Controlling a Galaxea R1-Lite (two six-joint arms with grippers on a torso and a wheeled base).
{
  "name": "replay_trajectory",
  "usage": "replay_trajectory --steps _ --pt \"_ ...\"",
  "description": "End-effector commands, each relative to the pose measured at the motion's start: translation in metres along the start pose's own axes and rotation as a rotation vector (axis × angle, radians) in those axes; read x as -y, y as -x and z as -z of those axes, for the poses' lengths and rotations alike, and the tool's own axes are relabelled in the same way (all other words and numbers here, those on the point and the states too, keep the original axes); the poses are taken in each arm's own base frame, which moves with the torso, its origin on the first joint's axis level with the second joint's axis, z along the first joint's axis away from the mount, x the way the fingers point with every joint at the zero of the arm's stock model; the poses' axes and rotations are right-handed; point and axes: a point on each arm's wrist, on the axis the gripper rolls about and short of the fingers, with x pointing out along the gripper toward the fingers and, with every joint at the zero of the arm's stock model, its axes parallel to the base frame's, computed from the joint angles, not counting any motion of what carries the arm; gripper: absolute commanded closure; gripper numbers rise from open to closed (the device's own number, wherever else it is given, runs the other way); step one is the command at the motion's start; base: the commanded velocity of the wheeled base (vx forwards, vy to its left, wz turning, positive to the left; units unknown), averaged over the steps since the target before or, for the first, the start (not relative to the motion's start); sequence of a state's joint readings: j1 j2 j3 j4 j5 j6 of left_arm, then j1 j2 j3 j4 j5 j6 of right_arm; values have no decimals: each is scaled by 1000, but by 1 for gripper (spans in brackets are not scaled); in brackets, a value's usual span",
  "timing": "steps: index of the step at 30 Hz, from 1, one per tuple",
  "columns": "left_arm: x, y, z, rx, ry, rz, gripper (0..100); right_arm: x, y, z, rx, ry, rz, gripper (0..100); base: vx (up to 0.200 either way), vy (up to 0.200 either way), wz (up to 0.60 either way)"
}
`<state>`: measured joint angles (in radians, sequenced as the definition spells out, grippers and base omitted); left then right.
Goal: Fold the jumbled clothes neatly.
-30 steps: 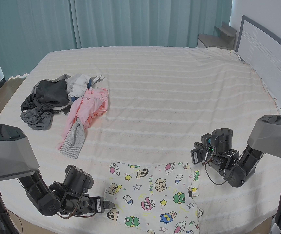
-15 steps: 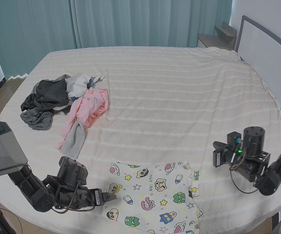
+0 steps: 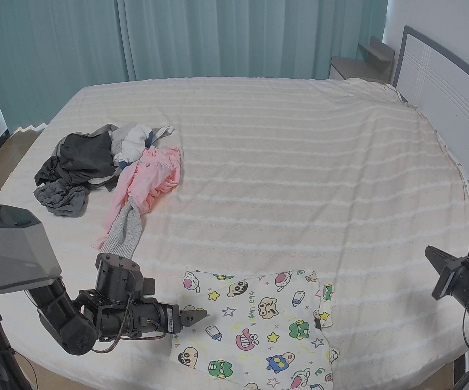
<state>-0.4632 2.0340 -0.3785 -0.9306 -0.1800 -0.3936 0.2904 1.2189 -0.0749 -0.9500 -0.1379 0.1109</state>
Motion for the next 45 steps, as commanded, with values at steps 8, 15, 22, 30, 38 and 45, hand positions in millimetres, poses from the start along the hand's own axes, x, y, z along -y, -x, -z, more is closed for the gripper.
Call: replay_trajectory --steps 8,15,22,30,38,45 --pt "-53 -35 24 -62 -177 34 0 9 70 -28 71 -115 -107 100 0 0 0" --pt "-51 -40 16 -44 -174 86 0 9 78 -31 31 -154 -131 100 0 0 0" --pt "-48 -53 9 -32 -152 155 0 9 78 -32 34 -154 -132 100 0 0 0" --pt "-40 -63 2 -20 -124 211 0 8 77 -32 31 -154 -134 100 0 0 0" --pt "-29 -74 3 -30 -124 248 0 8 77 -33 31 -154 -142 100 0 0 0" --pt "-30 -72 3 -32 -122 245 100 8 76 -32 26 -154 -144 100 0 0 0"
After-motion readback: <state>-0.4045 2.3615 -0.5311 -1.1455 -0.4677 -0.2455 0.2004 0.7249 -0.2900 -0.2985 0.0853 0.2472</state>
